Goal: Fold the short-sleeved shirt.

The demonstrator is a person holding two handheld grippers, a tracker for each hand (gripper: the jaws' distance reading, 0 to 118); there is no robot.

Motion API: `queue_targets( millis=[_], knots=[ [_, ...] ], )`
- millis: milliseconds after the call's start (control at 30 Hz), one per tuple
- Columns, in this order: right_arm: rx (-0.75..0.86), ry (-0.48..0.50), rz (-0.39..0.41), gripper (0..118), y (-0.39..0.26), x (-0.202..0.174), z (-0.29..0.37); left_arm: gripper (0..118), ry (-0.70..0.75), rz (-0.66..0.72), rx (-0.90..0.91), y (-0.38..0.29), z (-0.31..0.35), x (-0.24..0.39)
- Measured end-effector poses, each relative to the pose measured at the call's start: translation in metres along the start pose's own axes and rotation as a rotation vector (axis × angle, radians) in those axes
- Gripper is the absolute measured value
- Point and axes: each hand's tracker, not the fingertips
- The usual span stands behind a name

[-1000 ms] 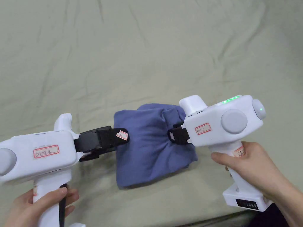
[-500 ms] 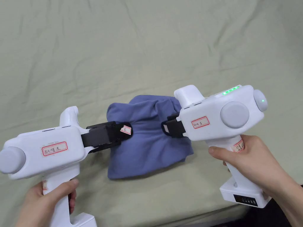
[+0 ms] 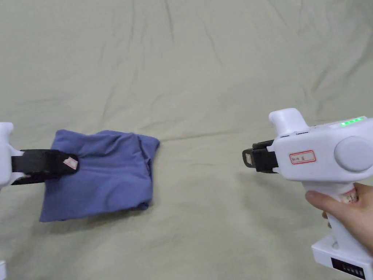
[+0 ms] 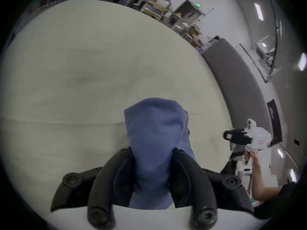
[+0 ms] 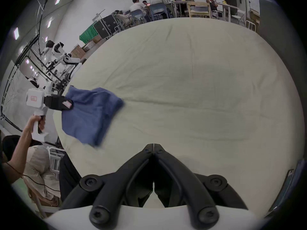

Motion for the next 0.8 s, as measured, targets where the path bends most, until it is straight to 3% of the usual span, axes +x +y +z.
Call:
queue_targets(
  millis=[100,333,367,433,500,600,633,667,700,733,800],
  knots=[
    [0.009,-0.019,0.004,2,0.008,-0.012,0.011,38,0.117,0.014,0.000,0.008,0.033,-0.033],
    [0.004,-0.054,-0.003,2,0.003,-0.018,0.015,40,0.172,0.154,-0.063,0.007,0.043,-0.099],
    [0.002,-0.056,-0.002,2,0.002,-0.020,0.015,48,0.154,0.199,-0.078,0.008,0.043,-0.107],
    [-0.003,-0.056,-0.001,2,0.000,-0.019,0.014,75,0.234,0.206,-0.067,0.003,0.043,-0.110],
    [0.003,-0.055,-0.008,2,-0.001,-0.018,0.016,76,0.351,0.112,-0.013,-0.001,0.054,-0.117],
    [0.015,-0.048,-0.017,2,-0.002,-0.012,0.021,76,0.417,0.114,0.111,-0.010,0.094,-0.096],
    [0.022,-0.048,-0.017,2,-0.002,-0.011,0.024,74,0.452,0.100,0.180,-0.012,0.107,-0.085],
    [0.029,-0.050,-0.018,2,-0.001,-0.009,0.027,53,0.475,0.070,0.242,-0.015,0.119,-0.071],
    [0.042,-0.052,-0.015,2,-0.002,-0.007,0.033,7,0.488,0.033,0.313,-0.020,0.131,-0.051],
    [0.057,-0.058,-0.017,2,-0.002,-0.005,0.038,0,0.503,-0.033,0.370,-0.023,0.138,-0.031],
    [0.107,-0.092,-0.018,2,-0.003,-0.001,0.053,0,0.600,-0.098,0.487,-0.028,0.142,0.014]
  ],
)
